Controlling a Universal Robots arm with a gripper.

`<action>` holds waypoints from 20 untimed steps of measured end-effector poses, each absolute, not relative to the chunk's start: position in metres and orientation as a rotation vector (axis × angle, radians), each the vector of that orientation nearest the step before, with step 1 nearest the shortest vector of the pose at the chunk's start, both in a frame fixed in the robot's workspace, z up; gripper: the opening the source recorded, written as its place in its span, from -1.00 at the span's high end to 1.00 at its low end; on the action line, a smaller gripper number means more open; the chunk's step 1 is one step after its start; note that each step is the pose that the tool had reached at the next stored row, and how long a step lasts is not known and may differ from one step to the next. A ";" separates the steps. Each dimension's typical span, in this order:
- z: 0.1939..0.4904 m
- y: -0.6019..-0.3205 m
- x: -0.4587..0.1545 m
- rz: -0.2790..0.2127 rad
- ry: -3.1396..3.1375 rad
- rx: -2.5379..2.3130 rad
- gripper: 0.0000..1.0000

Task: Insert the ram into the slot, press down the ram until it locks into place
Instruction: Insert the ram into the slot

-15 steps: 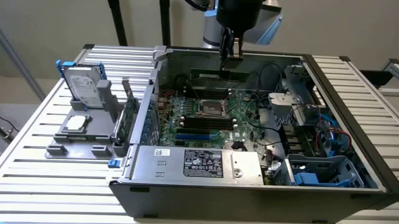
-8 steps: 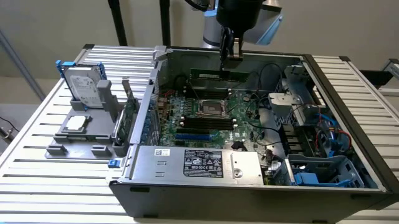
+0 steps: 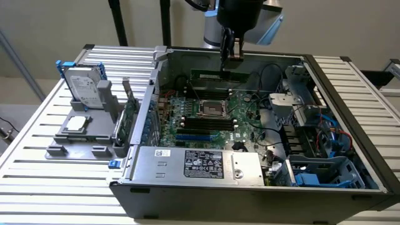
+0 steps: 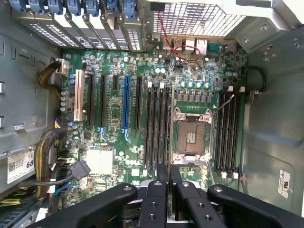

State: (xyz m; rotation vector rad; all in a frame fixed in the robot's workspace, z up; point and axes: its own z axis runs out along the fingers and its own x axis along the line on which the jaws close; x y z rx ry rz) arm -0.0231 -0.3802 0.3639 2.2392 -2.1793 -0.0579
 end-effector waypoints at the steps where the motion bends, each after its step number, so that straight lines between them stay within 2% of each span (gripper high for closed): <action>1: 0.363 -0.380 -0.023 -0.057 -2.179 2.239 0.73; 20: 0.328 -0.380 -0.036 -0.051 -2.171 2.248 0.73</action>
